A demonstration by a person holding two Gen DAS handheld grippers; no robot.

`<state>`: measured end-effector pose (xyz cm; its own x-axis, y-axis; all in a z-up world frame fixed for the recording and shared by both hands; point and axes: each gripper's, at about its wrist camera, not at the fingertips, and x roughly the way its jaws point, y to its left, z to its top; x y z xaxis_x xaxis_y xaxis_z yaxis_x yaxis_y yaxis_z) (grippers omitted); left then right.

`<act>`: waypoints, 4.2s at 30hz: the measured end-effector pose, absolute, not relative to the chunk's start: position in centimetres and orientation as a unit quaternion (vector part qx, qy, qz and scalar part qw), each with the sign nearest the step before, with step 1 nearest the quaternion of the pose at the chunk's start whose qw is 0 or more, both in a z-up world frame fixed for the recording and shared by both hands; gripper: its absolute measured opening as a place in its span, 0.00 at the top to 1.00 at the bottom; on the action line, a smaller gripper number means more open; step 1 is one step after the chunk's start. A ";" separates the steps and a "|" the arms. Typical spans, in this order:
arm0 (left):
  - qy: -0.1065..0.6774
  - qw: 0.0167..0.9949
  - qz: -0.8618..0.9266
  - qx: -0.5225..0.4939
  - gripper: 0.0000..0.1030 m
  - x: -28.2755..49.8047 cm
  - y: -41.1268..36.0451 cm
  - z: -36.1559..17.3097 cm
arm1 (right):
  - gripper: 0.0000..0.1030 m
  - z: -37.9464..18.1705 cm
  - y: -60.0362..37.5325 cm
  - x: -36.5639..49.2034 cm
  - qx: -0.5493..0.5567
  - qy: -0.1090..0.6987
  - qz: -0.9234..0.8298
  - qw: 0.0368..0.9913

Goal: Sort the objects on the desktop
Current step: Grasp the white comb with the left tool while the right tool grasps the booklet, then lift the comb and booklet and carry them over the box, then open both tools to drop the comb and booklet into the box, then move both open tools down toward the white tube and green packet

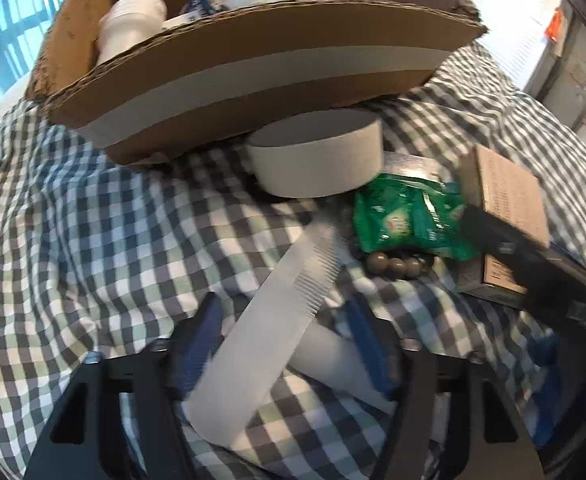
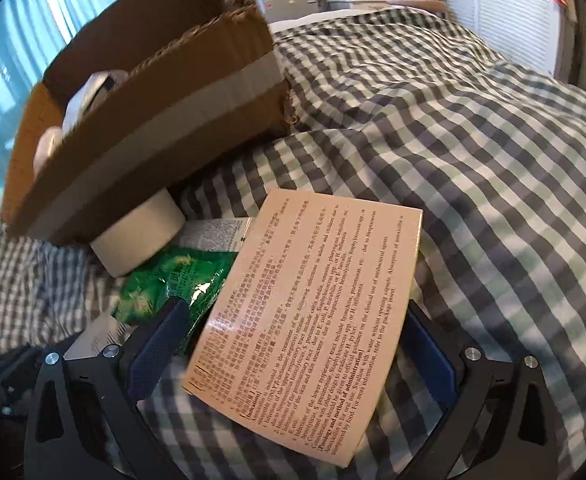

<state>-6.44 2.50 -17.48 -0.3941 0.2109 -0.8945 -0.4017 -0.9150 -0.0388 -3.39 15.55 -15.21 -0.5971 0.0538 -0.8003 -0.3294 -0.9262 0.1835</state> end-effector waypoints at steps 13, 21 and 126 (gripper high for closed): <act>0.087 0.211 0.840 -0.493 0.75 -5.7 3.3 -16.3 | 0.20 -13.9 17.3 -1.5 -0.425 0.171 0.888 0.037; 0.071 0.213 0.850 -0.476 0.76 -5.2 2.6 -14.4 | 0.21 -11.7 18.1 -1.0 -0.390 0.186 0.902 0.018; -0.077 0.085 0.977 -0.180 0.00 -12.1 -2.6 1.9 | 0.00 3.8 16.5 -11.6 -0.145 -0.005 0.985 -0.096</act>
